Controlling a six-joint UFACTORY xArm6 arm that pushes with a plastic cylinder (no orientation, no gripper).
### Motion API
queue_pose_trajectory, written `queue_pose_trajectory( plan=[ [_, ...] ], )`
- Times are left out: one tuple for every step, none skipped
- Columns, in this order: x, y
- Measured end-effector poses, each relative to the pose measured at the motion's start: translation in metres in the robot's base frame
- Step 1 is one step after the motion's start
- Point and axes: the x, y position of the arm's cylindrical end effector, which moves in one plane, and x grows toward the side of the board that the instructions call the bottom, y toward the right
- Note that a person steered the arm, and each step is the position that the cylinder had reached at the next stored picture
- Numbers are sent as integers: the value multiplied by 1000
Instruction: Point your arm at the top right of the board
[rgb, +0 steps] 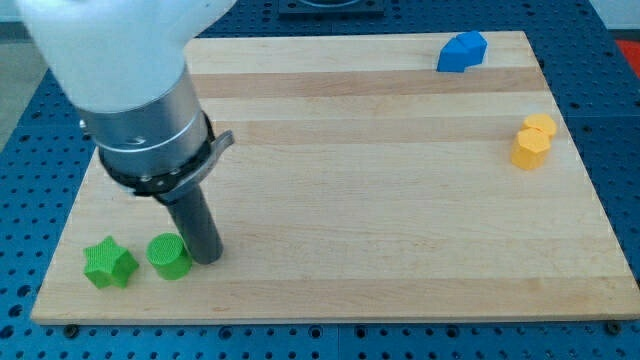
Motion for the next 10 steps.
queue_pose_trajectory(
  plan=[
    [0,-30],
    [0,-42],
    [-20,-5],
    [-84,32],
    [-160,89],
    [-210,186],
    [-250,290],
    [-258,384],
    [-283,452],
    [-344,463]
  ],
)
